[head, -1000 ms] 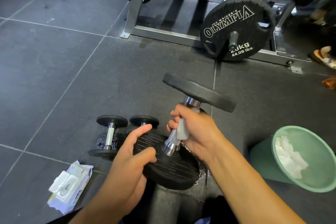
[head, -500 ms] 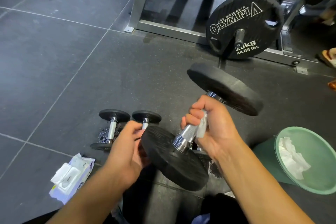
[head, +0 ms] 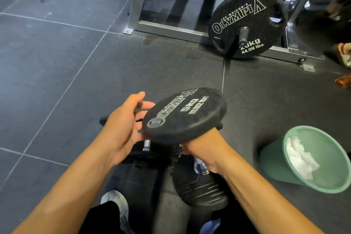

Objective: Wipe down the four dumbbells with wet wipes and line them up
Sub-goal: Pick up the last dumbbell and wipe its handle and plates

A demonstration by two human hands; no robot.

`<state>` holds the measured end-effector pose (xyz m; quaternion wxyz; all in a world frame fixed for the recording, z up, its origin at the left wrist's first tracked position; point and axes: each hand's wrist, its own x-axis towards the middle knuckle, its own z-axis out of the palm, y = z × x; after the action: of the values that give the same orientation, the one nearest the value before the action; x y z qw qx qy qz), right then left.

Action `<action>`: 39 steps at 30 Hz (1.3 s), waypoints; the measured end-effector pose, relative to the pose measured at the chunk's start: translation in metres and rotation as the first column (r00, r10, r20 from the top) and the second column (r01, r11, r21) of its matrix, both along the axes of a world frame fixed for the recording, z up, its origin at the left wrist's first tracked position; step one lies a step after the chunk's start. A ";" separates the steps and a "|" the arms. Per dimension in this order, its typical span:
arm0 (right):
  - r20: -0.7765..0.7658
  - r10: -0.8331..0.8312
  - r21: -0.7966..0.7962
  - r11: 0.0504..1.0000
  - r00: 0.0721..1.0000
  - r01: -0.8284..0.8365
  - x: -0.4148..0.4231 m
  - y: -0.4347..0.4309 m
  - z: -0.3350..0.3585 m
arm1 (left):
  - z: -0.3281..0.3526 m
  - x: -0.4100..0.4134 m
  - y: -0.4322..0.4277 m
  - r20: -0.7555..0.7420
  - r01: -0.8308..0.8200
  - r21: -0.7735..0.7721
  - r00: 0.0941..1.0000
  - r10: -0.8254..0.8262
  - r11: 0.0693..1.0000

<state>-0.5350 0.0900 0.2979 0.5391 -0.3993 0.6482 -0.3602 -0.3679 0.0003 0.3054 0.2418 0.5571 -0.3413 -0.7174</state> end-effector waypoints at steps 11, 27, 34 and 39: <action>-0.818 0.467 0.169 0.753 0.336 -0.636 0.010 0.002 0.016 | -0.017 -0.007 0.022 0.083 -0.065 0.155 0.995 0.053 0.986; -0.747 0.423 -0.098 0.693 0.513 -0.714 0.014 0.003 -0.005 | 0.009 -0.009 0.035 0.465 0.200 -0.541 0.880 0.092 0.817; -0.643 0.375 -0.192 0.765 0.668 -0.615 0.008 0.001 0.002 | 0.023 -0.009 0.041 0.460 0.270 -0.754 0.867 0.189 0.598; -0.406 0.127 -0.191 0.956 0.905 -0.220 -0.004 0.027 0.003 | 0.021 -0.010 0.036 0.478 0.289 -0.783 0.846 0.235 0.551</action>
<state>-0.5386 0.1170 0.3004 0.3793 -0.5797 0.6571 -0.2972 -0.3782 0.0365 0.3264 0.3599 0.5445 -0.7009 -0.2877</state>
